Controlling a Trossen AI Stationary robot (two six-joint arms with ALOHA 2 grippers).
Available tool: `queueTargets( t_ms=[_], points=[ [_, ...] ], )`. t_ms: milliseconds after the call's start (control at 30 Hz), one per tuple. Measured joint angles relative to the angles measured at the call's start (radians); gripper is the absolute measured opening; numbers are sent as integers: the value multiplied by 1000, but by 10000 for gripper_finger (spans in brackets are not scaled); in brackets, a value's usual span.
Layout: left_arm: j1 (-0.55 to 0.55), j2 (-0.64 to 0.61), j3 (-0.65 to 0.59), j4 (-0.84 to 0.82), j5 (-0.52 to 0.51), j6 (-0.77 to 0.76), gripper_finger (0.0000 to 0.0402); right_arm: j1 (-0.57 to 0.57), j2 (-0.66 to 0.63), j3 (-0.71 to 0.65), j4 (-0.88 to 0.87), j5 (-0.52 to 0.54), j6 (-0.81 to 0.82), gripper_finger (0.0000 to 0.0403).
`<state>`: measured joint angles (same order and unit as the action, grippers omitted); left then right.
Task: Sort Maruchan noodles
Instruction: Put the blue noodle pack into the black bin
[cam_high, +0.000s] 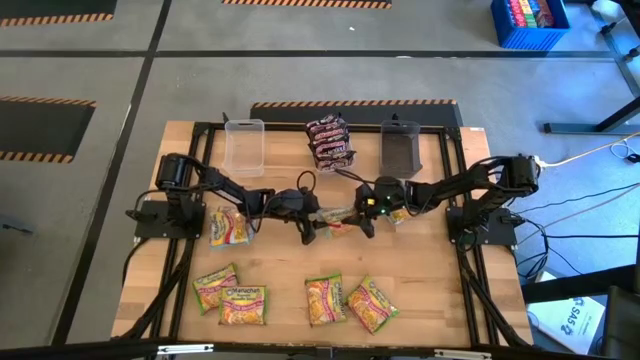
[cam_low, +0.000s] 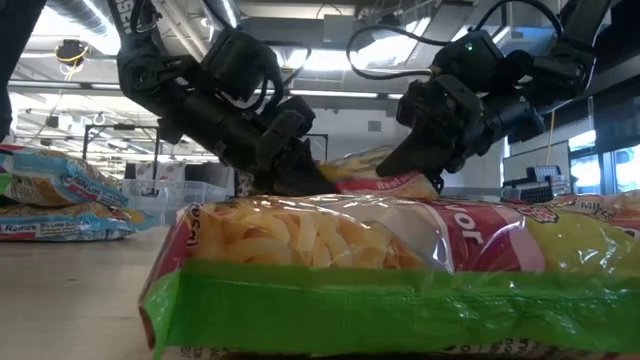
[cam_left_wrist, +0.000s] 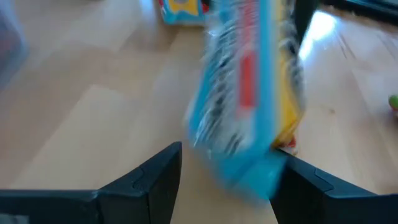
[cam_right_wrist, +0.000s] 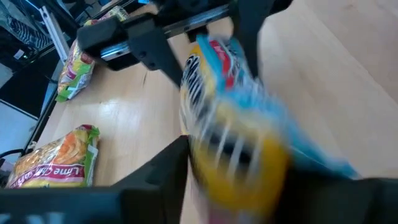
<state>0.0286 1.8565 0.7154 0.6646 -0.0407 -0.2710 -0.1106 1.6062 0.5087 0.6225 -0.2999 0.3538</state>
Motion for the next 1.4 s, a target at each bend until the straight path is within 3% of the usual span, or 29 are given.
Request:
queueTargets(
  t_ms=[200, 367, 567, 767, 867, 1133, 1267, 1400],
  points=[
    [-4, -16, 0, -33, 23, 8, 206, 1, 0, 0, -1, 8, -19, 89],
    [-5, -88, 0, -187, 37, 11, 206, 1, 0, 1, -2, 20, -23, 88],
    [-5, -202, 0, -290, 20, 10, 210, 1, -7, 1, 5, 47, -26, 117],
    [1, -282, 0, -299, 20, 6, 240, 1, -80, 1, -2, 53, -68, 87],
    [3, -291, 0, -273, 17, -11, 261, 17, -119, 1, -3, 68, -81, 87],
    [-20, -261, -1, -171, -3, -57, 282, 91, -149, 1, 123, 253, -197, 99],
    [-47, -238, 0, -77, -9, -63, 280, 101, -142, 1, 188, 273, -242, 92],
    [-76, -223, 0, -16, -89, -63, 279, 100, -143, 1, 265, 236, -266, 94]
  ],
)
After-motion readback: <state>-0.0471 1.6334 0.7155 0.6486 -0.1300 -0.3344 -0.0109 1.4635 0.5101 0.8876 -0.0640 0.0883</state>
